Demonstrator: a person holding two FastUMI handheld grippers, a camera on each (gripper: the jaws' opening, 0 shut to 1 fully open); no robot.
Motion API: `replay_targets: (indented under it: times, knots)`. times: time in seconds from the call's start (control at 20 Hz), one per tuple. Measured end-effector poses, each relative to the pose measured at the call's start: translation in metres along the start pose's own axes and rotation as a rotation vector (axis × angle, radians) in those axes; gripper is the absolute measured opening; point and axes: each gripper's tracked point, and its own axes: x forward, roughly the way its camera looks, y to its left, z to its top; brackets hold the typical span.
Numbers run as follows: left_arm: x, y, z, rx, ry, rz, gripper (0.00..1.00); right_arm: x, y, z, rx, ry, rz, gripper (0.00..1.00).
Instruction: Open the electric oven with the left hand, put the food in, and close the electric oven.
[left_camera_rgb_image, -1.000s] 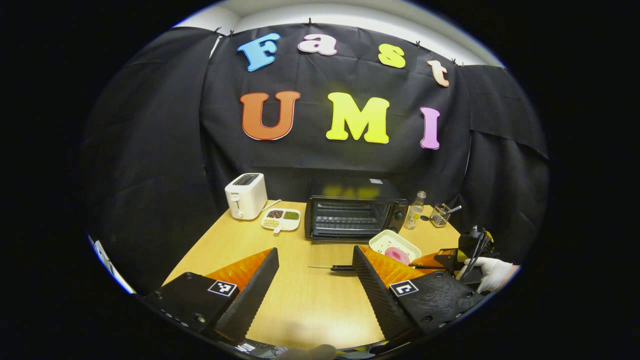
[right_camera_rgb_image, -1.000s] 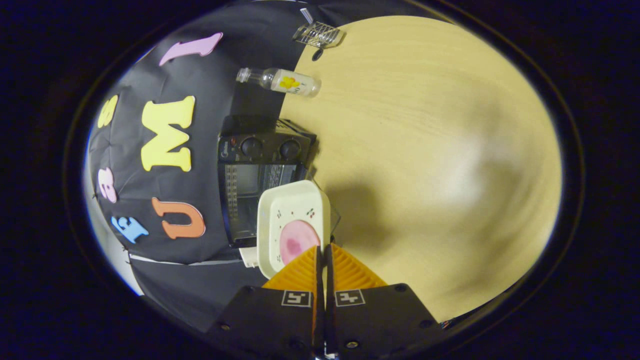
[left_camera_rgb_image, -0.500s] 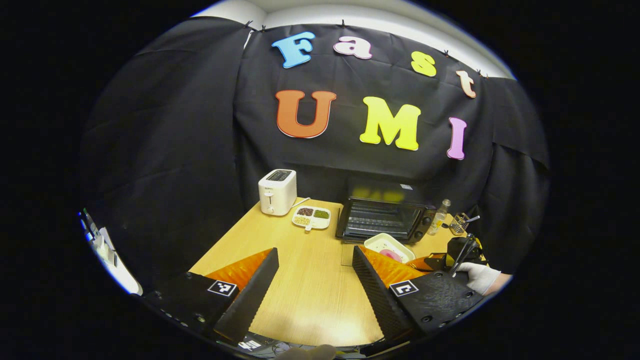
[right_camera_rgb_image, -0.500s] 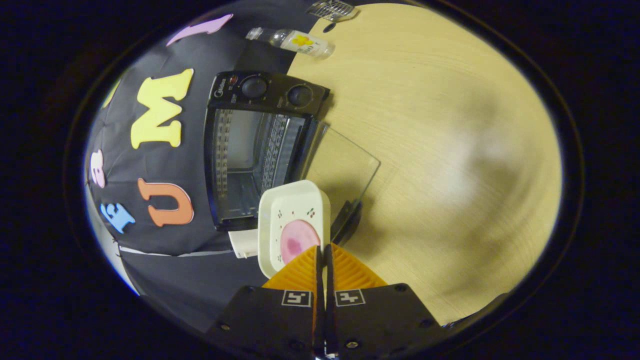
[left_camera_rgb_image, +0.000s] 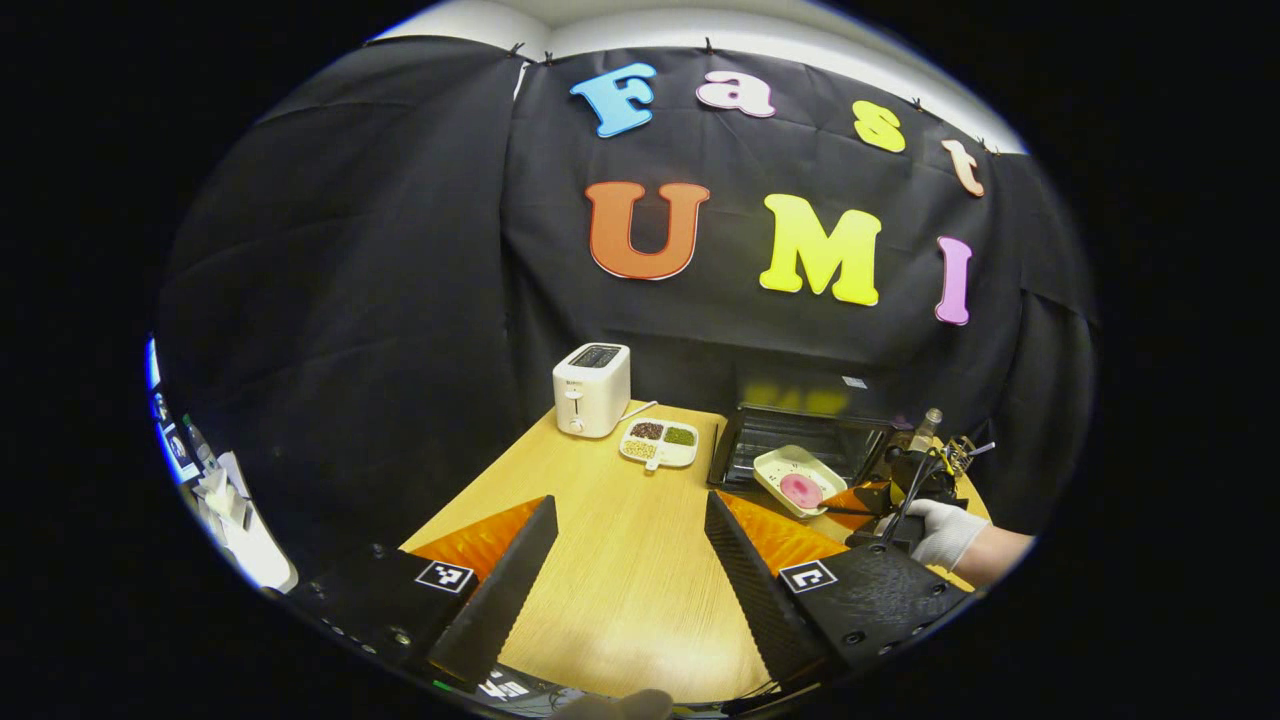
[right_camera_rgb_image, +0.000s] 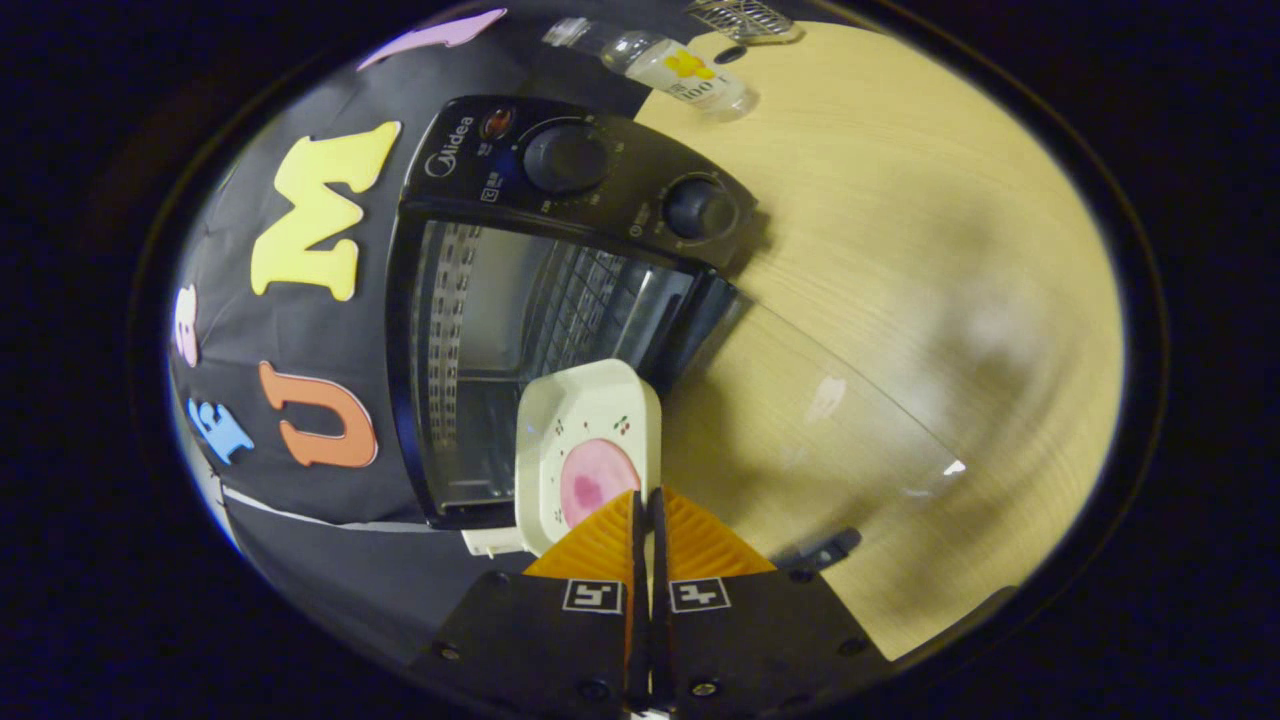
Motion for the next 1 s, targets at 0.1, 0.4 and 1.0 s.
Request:
replay_targets:
  times: [0.1,0.4,1.0]
  knots:
    - [0.003,0.002,-0.001,0.000,0.008,0.020,0.95,0.014,0.008,0.018,-0.013,-0.042,0.021,0.04]
    - [0.008,0.007,-0.005,-0.005,0.019,0.070,0.95,0.039,0.036,0.054,-0.017,-0.114,0.155,0.13]
    - [-0.008,-0.003,-0.005,-0.004,-0.020,0.015,0.95,-0.033,0.036,0.051,-0.062,-0.105,0.219,0.72]
